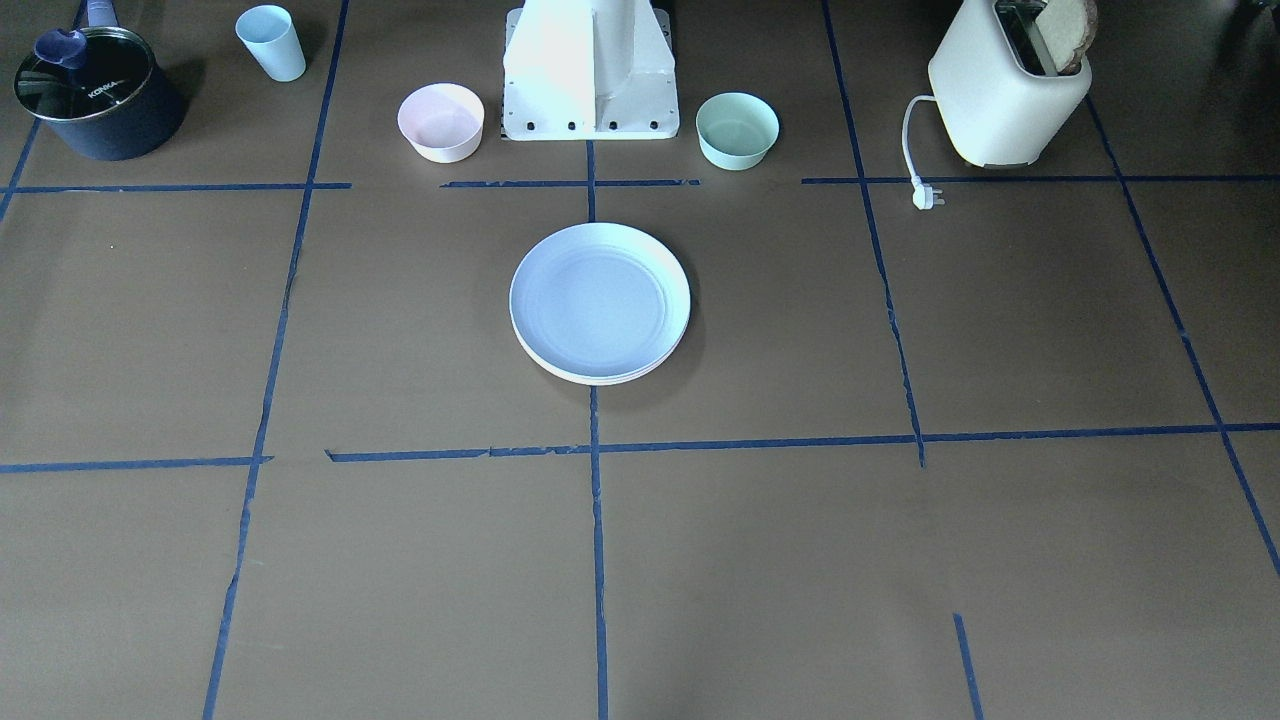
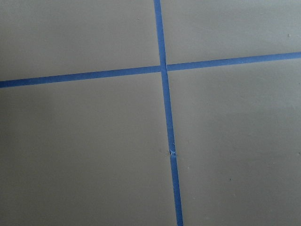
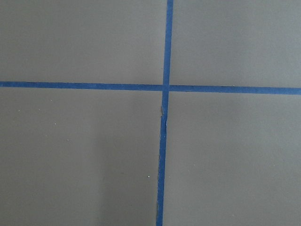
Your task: Stack three plates with pink and blue
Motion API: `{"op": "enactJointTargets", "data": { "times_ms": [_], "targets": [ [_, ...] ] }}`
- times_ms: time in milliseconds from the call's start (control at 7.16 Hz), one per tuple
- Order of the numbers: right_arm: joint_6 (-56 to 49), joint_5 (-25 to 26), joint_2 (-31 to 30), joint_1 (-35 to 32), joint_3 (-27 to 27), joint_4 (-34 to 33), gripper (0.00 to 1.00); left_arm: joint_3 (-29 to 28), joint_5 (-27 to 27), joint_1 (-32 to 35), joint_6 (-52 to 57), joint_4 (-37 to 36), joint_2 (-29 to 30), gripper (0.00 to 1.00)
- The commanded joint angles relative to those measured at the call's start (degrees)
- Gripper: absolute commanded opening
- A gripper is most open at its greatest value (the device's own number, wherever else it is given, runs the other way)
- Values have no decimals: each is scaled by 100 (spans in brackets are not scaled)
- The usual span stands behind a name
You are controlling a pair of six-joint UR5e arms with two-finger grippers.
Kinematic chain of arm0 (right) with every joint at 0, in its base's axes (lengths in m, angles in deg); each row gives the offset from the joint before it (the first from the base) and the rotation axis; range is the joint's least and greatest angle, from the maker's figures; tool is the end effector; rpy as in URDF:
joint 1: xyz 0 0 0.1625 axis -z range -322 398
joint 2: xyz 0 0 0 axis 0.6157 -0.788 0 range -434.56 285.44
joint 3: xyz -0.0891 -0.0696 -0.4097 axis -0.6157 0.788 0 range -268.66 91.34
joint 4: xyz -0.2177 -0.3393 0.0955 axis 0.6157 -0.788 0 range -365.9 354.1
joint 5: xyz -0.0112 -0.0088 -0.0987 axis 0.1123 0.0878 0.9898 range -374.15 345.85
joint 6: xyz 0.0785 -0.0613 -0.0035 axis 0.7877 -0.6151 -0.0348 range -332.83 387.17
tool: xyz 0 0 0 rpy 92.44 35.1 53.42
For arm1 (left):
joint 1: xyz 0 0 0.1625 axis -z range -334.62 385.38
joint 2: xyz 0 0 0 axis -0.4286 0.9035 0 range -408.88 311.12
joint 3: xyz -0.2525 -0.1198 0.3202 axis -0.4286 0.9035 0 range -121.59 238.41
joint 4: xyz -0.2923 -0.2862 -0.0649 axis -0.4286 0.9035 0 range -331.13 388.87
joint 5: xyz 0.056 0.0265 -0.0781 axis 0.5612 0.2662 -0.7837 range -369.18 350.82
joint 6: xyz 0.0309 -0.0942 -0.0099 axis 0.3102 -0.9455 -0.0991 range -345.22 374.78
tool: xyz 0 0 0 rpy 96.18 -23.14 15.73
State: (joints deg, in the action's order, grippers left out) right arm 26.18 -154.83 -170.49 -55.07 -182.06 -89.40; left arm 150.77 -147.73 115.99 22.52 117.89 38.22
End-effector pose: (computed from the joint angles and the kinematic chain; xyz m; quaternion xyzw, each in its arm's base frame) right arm 0.0804 -0.4483 0.6586 0.0465 -0.4263 0.0016 0.9034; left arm -0.0637 -0.4680 0.6593 0.0179 0.4109 0.0512 0.9101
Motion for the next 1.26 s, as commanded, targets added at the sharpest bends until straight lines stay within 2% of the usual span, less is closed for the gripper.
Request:
{"op": "enactJointTargets", "data": {
  "times_ms": [0,279,838,1118],
  "targets": [
    [38,-3,12,-105,-3,-95,100,-7,-5,0,0,2,0,100],
    [47,-47,117,-114,-37,-629,100,-16,-5,0,0,2,0,100],
    [-23,409,109,-105,-29,-632,100,-25,-5,0,0,2,0,100],
    [-23,410,74,-105,-29,-605,100,-16,4,0,0,2,0,100]
  ]
}}
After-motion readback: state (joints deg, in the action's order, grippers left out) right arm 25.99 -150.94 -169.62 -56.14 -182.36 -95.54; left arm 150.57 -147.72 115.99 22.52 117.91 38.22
